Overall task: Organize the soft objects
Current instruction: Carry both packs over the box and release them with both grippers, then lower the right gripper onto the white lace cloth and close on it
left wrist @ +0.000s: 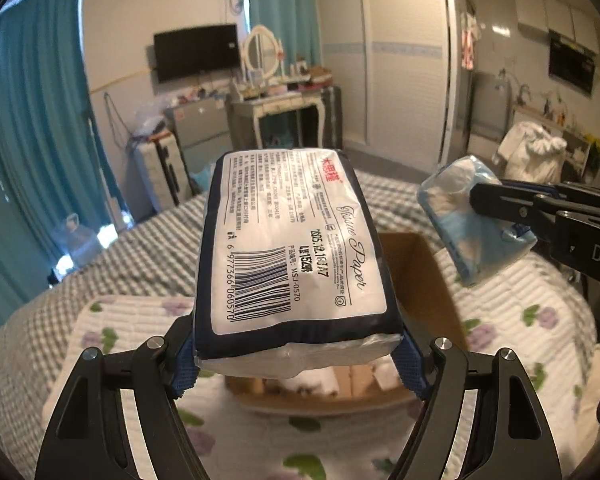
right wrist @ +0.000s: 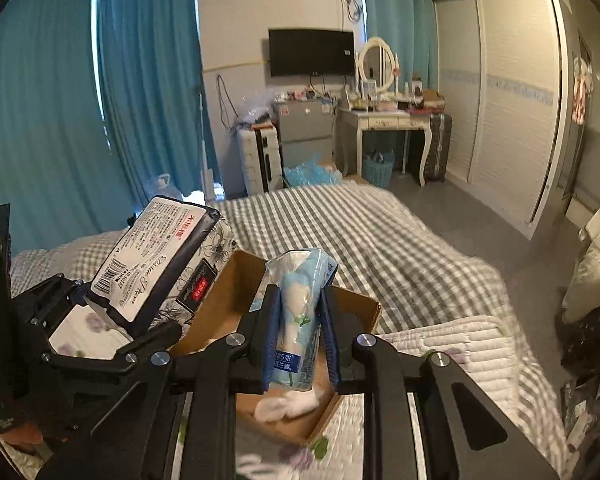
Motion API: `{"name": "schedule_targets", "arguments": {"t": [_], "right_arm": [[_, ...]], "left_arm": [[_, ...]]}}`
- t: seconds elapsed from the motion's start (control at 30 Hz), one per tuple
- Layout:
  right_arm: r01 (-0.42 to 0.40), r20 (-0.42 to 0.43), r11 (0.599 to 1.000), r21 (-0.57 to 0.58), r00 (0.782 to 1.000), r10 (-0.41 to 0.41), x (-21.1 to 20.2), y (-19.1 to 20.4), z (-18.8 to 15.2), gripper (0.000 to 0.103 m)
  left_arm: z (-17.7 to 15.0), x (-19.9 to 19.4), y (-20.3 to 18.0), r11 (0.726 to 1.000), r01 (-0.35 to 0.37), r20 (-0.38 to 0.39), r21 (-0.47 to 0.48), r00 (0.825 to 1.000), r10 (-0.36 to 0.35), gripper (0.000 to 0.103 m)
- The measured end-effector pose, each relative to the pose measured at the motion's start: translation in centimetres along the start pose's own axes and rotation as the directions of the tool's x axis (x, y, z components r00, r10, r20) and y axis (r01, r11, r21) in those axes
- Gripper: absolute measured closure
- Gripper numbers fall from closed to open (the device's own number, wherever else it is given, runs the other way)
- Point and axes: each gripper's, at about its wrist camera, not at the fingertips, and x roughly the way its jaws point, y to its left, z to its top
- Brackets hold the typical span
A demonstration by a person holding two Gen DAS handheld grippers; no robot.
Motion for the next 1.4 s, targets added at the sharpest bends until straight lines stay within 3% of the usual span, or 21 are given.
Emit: {"name": "schedule_targets", "arguments": {"t": [0.23,0.47,0.57,0.63,0.87,0.97,1.23,1.27,1.33,1.4], "right_arm": [[-0.021,-0.108,0.999,0.040,0.994,0.025,9.3,-2.6,-2.3,0.083],[-0.021,-0.163,0.999,0.044,0.986,0.027,12.2,-3.6,-3.8,0.080],[0.011,-0.156,0.999,0.035,0.988,-0.006,11.6,-3.5,-3.6,0.068],[0.028,-0.132,0.999,0.045,0.991,-0.022,10.2,-3.6,-3.2,0.054],[0.081,-0.045,0.996,0.024,0.996,-0.079,3.3,-2.8,-0.5,0.051],[0.099,0.000,0.995,0.006,0.995,-0.099,-1.2,-1.8,0.6,0.046],[0.129,0.098,0.990,-0.050,0.987,-0.124,-14.5,2.1,1.3,0.028],[0.128,0.101,0.990,-0.062,0.988,-0.121,-15.8,2.7,1.0,0.027],[0.117,0.108,0.990,-0.083,0.988,-0.108,-17.7,3.9,0.2,0.019],[0.109,0.107,0.989,-0.103,0.989,-0.098,-19.5,5.2,-1.1,0.016]], "left_arm": [[-1.8,7.0,-0.7,0.998,0.005,-0.098,0.063,0.995,0.001,0.026],[-2.8,8.2,-1.6,0.994,0.010,-0.103,0.109,0.995,0.001,0.021],[-2.6,7.9,-1.7,0.993,-0.032,-0.091,0.117,0.995,0.043,0.018],[-2.0,7.3,-1.7,0.994,-0.042,-0.087,0.101,0.995,0.050,0.017],[0.8,2.0,-1.1,0.993,-0.077,-0.004,0.087,0.997,0.077,0.016],[2.2,-2.4,-1.2,0.992,-0.098,0.059,0.080,0.994,0.093,0.016],[3.4,-15.9,-0.6,0.996,-0.066,0.207,0.058,0.977,0.053,0.016],[3.2,-17.5,-0.6,0.997,-0.060,0.225,0.052,0.973,0.047,0.015],[2.5,-19.7,-0.3,0.998,-0.050,0.252,0.033,0.967,0.040,0.002],[1.6,-21.7,0.2,0.999,-0.053,0.279,0.012,0.959,0.048,0.002]]}}
